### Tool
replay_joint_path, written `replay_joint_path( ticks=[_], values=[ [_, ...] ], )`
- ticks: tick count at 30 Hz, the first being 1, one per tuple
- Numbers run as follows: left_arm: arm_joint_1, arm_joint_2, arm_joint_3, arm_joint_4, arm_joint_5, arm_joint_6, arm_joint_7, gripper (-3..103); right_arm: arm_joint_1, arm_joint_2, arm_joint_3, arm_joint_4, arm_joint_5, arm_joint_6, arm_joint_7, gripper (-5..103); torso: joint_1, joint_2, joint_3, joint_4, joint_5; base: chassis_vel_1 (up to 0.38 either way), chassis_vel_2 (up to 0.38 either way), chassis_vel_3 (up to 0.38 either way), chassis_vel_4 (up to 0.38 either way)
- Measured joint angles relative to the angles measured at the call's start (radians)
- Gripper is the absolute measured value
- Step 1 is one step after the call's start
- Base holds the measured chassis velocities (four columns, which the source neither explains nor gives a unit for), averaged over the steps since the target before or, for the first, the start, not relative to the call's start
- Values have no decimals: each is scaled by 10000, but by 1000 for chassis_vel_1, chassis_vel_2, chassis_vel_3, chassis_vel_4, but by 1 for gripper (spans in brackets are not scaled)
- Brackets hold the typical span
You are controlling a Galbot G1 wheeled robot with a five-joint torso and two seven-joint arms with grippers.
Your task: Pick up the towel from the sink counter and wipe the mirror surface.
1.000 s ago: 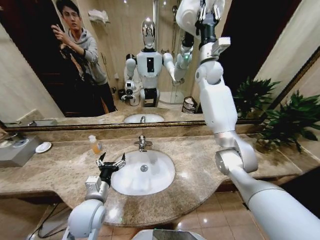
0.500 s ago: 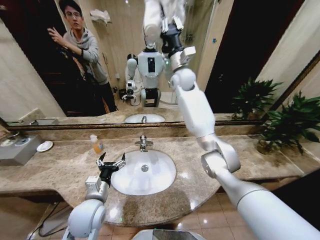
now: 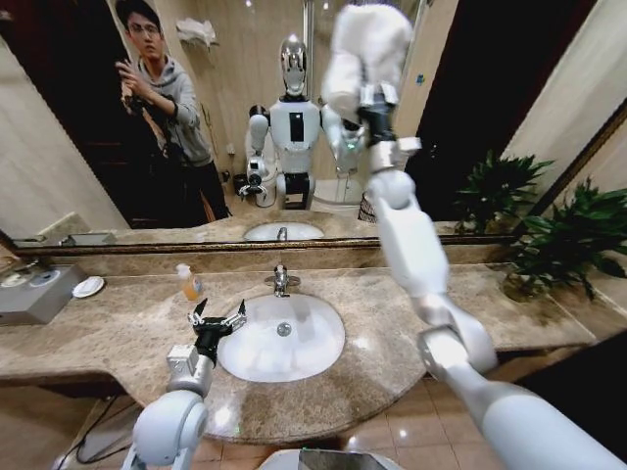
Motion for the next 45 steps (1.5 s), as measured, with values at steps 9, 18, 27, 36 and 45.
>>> replay_joint_path(
  ticks=[9,18,27,36,45],
  values=[
    [0,1,0,0,0,0,0,100,-465,886,-269,27,-292,49,-71,17,0,0,0,16,-6,0,0,0,0],
    [0,0,0,0,0,0,0,100,-619,2495,-1377,-824,-1398,550,-567,17,0,0,0,20,-11,0,0,0,0],
    [0,0,0,0,0,0,0,100,-629,2540,-1552,-1366,-2088,1034,-782,17,1,0,1,10,-7,0,0,0,0],
    [0,0,0,0,0,0,0,100,-1436,1177,-573,-239,-1034,867,-441,17,1,0,1,2,0,0,0,0,0],
    [0,0,0,0,0,0,0,100,-1649,157,783,-189,-375,804,-448,17,1,0,0,7,-2,0,0,0,0]
  ],
)
